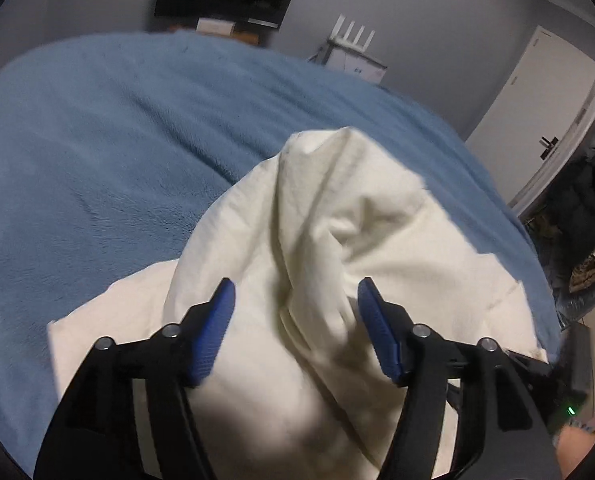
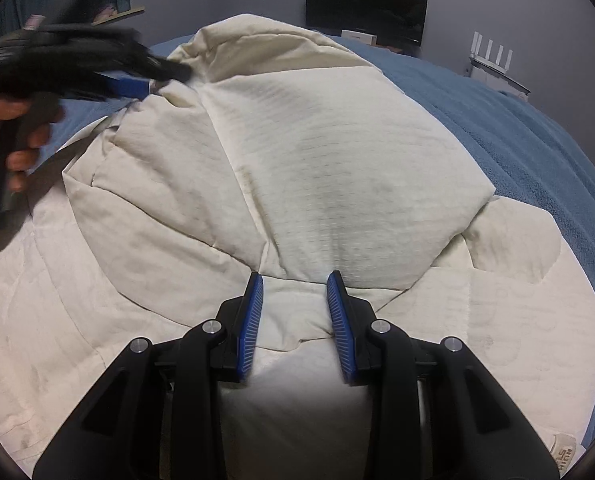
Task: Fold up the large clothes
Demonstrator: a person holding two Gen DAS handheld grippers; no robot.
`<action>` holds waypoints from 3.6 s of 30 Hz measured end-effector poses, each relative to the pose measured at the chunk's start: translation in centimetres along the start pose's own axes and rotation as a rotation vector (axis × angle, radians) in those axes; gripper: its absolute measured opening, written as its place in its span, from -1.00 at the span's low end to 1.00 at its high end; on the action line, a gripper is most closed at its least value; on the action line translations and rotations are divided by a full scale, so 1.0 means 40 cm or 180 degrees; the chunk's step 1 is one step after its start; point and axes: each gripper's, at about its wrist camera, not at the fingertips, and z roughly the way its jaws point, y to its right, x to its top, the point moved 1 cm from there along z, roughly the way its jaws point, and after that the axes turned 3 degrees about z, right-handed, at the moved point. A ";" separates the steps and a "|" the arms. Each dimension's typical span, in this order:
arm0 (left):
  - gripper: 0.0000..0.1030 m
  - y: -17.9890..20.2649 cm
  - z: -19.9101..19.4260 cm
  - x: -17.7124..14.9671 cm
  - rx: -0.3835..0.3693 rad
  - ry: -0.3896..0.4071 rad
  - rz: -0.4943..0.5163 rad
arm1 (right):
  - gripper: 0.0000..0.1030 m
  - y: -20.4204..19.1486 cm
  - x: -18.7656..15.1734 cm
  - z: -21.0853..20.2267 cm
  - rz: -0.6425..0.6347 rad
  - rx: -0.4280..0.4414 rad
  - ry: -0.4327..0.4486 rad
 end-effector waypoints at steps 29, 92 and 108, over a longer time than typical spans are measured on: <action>0.86 0.184 -0.412 -0.229 0.0432 -0.0201 0.0508 | 0.47 -0.095 0.016 -0.387 0.0183 -0.0441 0.0214; 0.54 0.114 -0.829 -0.699 0.0056 -0.1005 -0.0339 | 0.50 0.011 -0.602 -0.893 0.1595 0.0304 -0.1046; -0.21 0.094 -0.825 -0.696 -0.0032 -0.0896 -0.0166 | -0.42 0.024 -0.604 -0.860 0.1562 0.0192 -0.1043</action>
